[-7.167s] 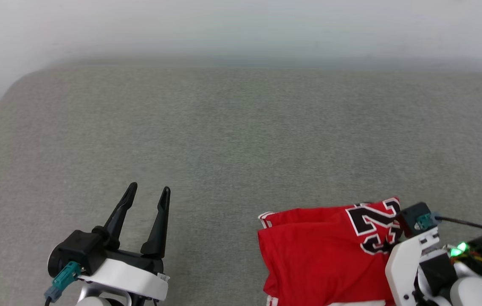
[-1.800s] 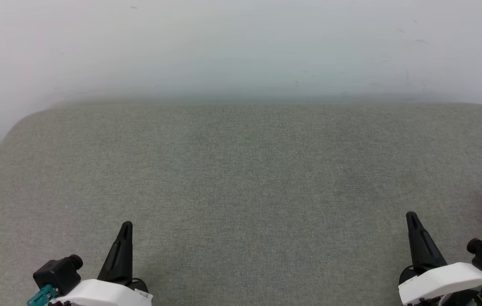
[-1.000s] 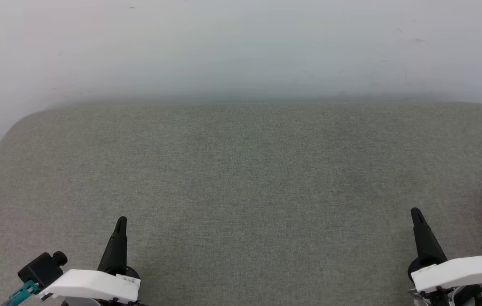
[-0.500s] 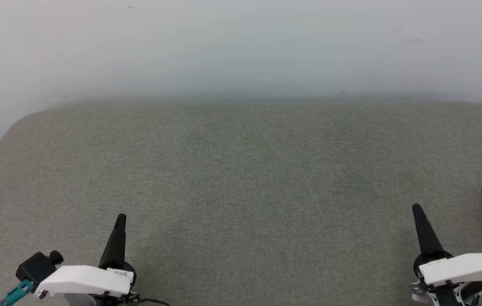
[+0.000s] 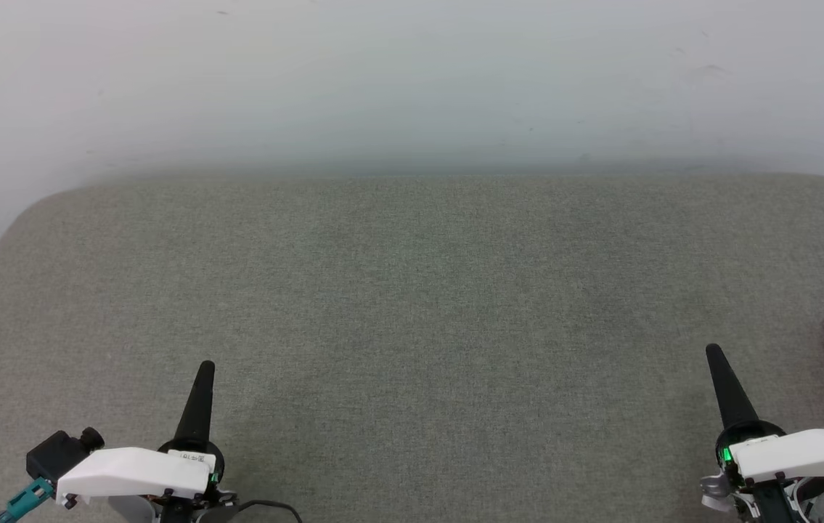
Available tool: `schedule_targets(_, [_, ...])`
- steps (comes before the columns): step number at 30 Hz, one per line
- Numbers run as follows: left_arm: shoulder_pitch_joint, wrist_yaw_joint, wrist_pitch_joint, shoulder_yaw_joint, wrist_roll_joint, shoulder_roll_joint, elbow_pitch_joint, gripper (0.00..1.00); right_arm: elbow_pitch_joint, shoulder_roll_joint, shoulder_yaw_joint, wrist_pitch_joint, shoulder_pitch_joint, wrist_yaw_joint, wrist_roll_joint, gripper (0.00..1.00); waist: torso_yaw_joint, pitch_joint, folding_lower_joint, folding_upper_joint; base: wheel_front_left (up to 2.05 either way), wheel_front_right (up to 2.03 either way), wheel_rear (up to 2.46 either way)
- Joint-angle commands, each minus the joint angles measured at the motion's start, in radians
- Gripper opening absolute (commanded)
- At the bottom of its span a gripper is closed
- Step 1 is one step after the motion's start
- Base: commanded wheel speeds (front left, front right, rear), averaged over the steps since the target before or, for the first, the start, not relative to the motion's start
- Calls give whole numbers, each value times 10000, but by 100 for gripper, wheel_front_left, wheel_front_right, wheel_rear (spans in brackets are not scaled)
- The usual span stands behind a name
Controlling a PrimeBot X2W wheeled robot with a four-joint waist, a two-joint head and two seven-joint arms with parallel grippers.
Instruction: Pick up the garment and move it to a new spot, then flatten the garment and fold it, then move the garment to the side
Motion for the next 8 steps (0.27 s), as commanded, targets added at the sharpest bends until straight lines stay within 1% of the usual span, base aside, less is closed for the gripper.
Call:
schedule_targets(1, [-226,-15,63,55,-231,8,-32,0,-50,20,-36,40,-239,0,267,0,-2,0,-1,-1,0,0,0])
schedule_targets(8, [-311,-17,245,138,-843,-29,42,0,-8,22,-73,170,-296,0,914,0,-13,3,-1,-1,0,0,0])
